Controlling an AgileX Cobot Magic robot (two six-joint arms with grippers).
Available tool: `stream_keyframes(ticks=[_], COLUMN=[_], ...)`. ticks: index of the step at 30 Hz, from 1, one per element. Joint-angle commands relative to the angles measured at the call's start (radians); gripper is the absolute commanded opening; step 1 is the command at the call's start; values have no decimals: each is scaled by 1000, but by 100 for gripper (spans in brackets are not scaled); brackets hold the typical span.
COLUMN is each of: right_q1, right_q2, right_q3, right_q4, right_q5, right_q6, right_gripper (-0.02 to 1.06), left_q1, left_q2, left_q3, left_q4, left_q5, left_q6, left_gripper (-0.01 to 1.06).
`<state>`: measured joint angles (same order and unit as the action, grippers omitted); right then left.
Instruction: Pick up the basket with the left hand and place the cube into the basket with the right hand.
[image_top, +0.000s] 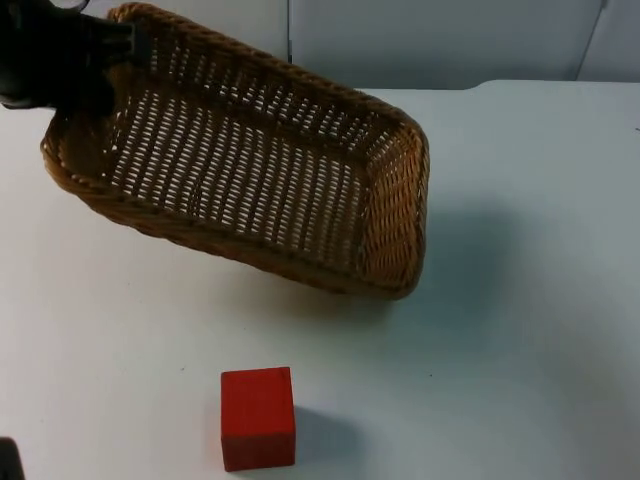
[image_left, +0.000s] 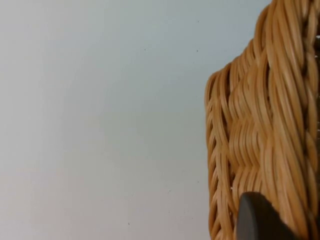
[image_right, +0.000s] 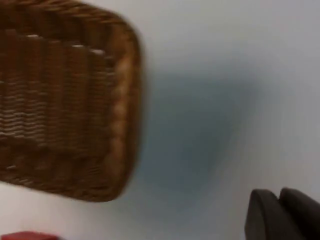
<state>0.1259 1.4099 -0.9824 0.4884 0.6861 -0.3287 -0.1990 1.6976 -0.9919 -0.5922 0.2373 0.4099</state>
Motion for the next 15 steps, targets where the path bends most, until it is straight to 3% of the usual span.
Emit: stream_keyframes(ticks=[1, 3, 15], right_q1=[39, 107, 406], right_q2=[14, 35, 215], right_q3=[-8, -8, -8], right_q4=[187, 270, 268], right_q5=[8, 11, 2], right_q6=[-132, -181, -62], right_gripper=[12, 17, 18], left_q1=[-5, -5, -5], left_q2=[0, 4, 4], left_q3=[-3, -3, -3], left_q4=[-29, -29, -59], left_q5=[-43, -62, -86], left_q6=[-13, -13, -13], left_gripper=[0, 0, 0])
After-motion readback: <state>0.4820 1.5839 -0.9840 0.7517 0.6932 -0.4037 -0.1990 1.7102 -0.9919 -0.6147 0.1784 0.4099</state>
